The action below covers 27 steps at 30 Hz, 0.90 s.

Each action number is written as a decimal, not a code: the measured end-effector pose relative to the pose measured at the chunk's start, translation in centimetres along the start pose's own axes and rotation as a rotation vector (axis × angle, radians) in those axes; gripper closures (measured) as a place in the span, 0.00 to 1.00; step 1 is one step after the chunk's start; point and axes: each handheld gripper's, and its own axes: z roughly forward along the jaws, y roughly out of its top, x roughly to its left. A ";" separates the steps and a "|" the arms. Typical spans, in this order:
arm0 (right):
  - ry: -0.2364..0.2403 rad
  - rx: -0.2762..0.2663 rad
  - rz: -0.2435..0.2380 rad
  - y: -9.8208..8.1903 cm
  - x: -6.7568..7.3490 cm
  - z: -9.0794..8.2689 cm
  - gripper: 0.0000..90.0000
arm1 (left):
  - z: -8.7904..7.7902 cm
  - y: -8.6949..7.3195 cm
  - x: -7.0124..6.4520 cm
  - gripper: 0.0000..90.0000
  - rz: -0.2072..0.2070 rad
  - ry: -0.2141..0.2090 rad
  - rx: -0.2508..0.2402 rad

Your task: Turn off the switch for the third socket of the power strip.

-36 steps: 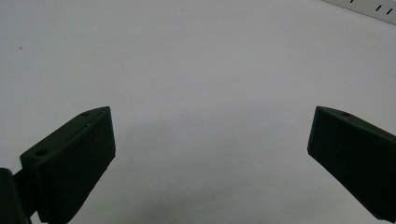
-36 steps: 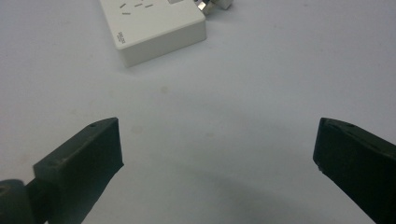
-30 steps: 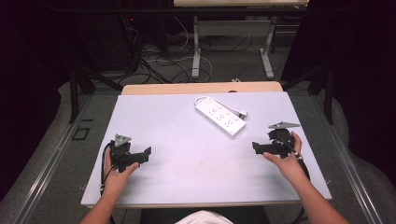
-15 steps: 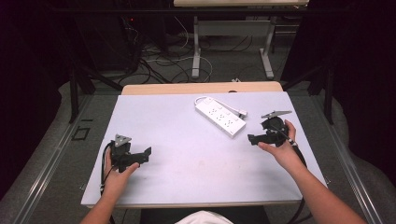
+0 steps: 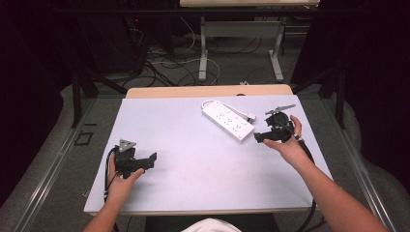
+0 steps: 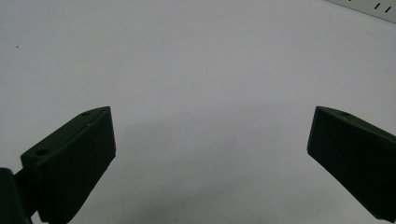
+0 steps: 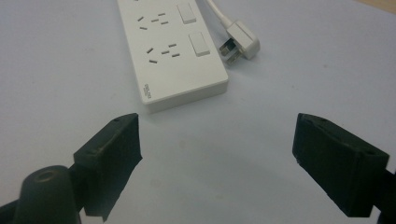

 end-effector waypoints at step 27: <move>0.011 0.071 0.019 4.8 -0.2 1.0 0.17 | 0.0 0.0 0.1 0.01 -0.001 -0.002 0.001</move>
